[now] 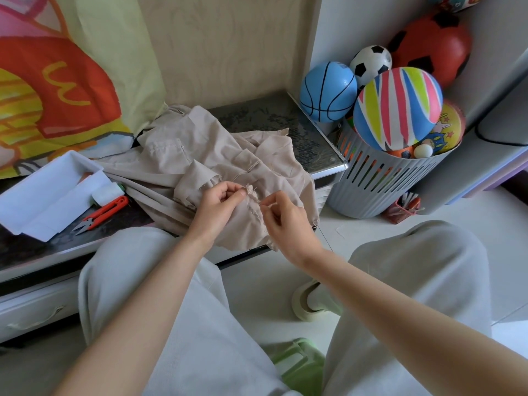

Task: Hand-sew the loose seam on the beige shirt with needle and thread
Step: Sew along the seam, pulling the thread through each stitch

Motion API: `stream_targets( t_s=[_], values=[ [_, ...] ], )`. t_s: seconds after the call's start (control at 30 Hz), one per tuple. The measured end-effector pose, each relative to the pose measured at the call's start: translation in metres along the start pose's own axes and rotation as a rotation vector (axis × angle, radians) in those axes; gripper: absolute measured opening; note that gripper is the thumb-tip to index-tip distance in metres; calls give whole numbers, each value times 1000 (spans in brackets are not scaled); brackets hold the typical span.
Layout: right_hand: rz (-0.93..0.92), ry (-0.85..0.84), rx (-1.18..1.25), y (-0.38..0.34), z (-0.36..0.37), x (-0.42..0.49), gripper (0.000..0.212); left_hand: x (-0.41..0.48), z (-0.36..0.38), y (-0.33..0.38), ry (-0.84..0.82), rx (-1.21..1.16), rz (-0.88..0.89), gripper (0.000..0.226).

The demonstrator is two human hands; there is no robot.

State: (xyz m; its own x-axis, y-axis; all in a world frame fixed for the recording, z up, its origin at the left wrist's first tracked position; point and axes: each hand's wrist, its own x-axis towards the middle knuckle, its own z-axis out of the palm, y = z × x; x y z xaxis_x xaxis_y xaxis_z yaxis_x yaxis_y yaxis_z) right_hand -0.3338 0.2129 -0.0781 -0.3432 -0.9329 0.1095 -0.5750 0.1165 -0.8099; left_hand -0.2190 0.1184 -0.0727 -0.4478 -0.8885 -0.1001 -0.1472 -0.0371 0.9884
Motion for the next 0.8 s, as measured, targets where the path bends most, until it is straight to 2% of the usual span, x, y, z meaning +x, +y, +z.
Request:
stream_targets(
  t_s=[0.8],
  values=[
    [25,43,-4,-6,1,7,6,-2,0,2,27,63,47,8]
  ],
)
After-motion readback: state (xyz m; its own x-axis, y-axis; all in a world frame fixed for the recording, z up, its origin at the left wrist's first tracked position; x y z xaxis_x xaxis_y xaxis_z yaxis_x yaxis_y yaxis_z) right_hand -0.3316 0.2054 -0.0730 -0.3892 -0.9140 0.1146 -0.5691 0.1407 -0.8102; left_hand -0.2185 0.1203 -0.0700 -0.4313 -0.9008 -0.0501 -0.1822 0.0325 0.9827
